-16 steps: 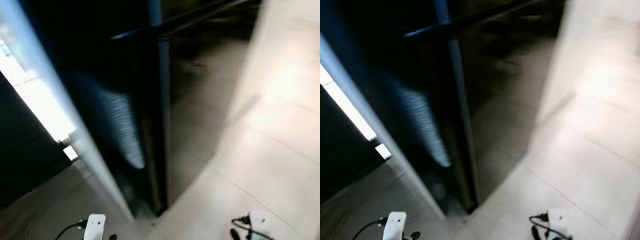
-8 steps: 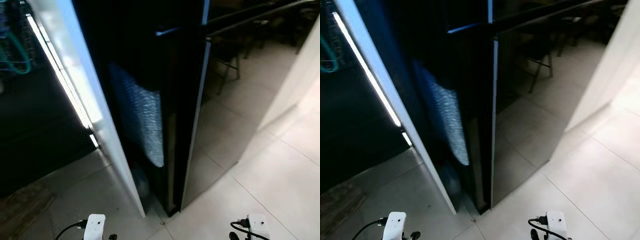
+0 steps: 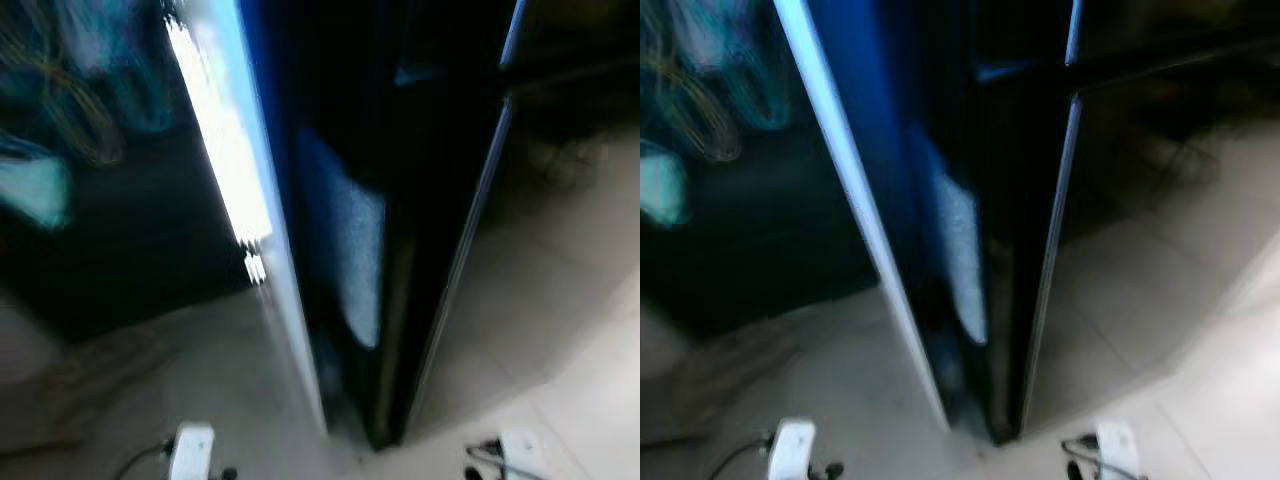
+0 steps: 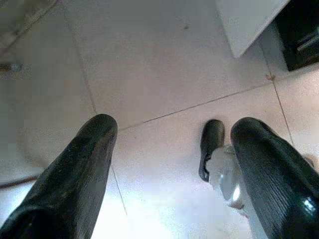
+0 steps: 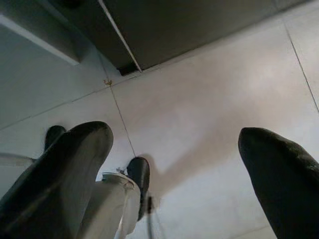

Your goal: Restocking fridge

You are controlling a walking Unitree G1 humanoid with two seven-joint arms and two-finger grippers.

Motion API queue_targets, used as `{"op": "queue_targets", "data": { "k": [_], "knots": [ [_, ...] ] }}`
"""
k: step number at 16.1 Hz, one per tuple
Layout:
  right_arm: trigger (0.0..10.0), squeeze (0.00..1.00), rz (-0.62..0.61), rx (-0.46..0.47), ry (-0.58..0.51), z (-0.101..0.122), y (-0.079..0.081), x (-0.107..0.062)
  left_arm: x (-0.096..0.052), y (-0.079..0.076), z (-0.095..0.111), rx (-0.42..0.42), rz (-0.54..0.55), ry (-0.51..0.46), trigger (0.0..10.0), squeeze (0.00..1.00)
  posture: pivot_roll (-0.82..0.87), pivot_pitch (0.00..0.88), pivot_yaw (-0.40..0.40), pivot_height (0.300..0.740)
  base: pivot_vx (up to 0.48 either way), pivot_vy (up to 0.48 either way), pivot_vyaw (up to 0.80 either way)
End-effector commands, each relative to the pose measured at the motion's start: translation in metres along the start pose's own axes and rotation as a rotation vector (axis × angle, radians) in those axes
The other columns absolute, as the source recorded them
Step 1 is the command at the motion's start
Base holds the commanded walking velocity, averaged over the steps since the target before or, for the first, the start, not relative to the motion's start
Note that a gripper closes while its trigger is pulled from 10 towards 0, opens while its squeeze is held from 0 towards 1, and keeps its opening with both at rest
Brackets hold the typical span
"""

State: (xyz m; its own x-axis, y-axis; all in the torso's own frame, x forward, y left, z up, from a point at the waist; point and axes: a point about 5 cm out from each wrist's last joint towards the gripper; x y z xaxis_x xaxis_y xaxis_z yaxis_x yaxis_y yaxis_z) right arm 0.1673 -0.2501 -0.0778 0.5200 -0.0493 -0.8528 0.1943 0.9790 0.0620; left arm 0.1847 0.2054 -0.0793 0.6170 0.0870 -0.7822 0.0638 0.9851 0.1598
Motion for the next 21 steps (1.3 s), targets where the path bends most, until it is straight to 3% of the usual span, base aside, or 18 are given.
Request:
{"op": "queue_targets", "data": {
  "k": [1,8,17,21],
  "knots": [
    [10.0,0.00,0.020,-0.005,0.010,0.000,0.007,0.002,-0.001,0.007,-0.006,-0.008,0.018,0.028,10.0,0.00,0.04,0.037,0.011,0.740,0.000,0.000,0.80],
    [10.0,0.00,0.027,-0.015,0.032,-0.002,0.007,0.002,-0.002,0.007,-0.007,-0.006,0.017,0.029,10.0,0.00,0.04,0.041,0.013,0.740,0.000,0.000,0.80],
    [10.0,0.00,0.061,-0.094,0.067,-0.005,0.008,0.001,-0.002,0.007,-0.010,0.004,0.008,0.032,10.0,0.00,0.03,0.024,0.021,0.740,0.000,0.000,0.80],
    [10.0,0.00,0.071,-0.099,0.078,-0.012,0.009,0.001,-0.004,0.011,-0.016,0.014,0.013,0.043,10.0,0.00,0.04,0.080,0.030,0.740,0.000,0.000,0.80]
  ]
}}
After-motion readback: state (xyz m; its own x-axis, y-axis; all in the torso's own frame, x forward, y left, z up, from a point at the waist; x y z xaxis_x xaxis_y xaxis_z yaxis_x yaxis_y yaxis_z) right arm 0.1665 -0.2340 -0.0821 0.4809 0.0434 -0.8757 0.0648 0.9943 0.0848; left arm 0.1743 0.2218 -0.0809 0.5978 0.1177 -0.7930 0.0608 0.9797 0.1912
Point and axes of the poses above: a point about 5 cm out from each wrist's last joint towards the gripper, its own x axis pointing out of the wrist towards the gripper, its own z axis along the axis of the wrist's last joint, y = z × x, and after that the axes turned 7 degrees about x, right-handed
